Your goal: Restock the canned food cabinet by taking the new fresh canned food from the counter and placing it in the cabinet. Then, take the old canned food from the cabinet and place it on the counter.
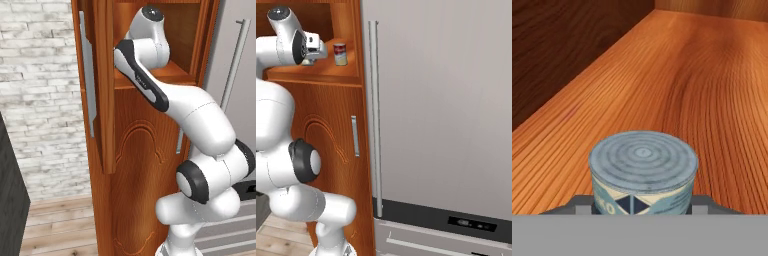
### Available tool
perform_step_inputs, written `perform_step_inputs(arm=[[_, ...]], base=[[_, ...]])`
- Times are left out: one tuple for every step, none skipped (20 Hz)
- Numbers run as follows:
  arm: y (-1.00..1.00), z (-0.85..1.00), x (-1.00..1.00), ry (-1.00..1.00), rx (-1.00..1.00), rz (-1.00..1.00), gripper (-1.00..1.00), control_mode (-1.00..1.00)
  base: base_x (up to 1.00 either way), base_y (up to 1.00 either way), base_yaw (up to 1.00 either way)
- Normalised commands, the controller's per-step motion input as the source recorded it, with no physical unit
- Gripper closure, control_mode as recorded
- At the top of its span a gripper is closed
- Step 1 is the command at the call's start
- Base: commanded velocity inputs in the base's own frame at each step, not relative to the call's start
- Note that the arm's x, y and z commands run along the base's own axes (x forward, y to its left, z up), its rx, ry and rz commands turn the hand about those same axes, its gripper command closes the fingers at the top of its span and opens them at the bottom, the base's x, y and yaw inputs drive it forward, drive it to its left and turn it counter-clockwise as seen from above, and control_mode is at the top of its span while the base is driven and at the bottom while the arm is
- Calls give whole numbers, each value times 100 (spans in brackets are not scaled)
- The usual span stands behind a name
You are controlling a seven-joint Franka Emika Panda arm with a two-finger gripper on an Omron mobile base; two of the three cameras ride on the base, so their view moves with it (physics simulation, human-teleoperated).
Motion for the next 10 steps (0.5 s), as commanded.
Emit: perform_step_inputs(arm=[[0, 0, 0, 0, 0, 0, 100, -100], [0, 0, 0, 0, 0, 0, 100, -100], [0, 0, 0, 0, 0, 0, 100, -100], [0, 0, -9, 0, 0, 0, 100, -100], [0, 0, -32, 0, 0, 0, 100, -100], [-1, 0, -56, -2, 0, 0, 100, -100], [-11, 0, -99, -7, 0, 0, 100, -100], [-17, 0, -100, -8, 0, 0, 100, -100], [-24, 0, -100, -15, 0, 0, 100, -100], [-28, 1, -100, -17, 1, 0, 100, -100]], base=[[0, 0, 0], [0, 0, 0], [0, 0, 0], [0, 0, 0], [0, 0, 0], [0, 0, 0], [0, 0, 0], [0, 0, 0], [0, 0, 0], [0, 0, 0]])
